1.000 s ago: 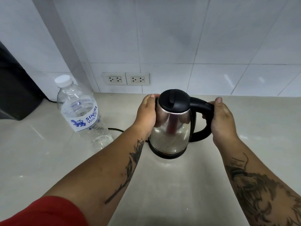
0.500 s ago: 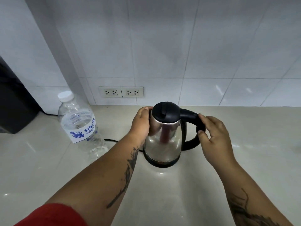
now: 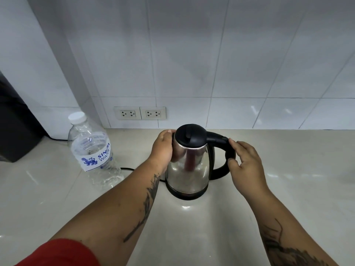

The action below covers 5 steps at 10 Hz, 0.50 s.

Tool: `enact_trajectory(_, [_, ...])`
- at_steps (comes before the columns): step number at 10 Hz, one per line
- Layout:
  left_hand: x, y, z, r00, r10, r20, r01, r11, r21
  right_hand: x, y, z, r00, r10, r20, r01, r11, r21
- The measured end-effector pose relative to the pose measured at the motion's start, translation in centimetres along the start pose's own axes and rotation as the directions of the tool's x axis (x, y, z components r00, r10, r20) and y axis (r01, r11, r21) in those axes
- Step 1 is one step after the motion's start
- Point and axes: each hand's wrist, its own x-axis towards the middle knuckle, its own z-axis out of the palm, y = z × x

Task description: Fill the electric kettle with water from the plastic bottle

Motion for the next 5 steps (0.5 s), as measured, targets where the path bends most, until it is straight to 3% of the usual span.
enact_trajectory(3, [-1.3,4.2,-3.0,0.999,0.029,-0.03,-0.027,0.998,0.065,1.3,-6.1,-3.3,0.983,0.06,0.176,-0.075,0.994,0.079])
enact_trajectory(5, [-3.5,13.2,-6.8,0.998,0.027,0.05,-0.035,0.988,0.153,4.0,-15.0,-7.8,0.972,-0.056,0.227,0.044,0.997,0.058])
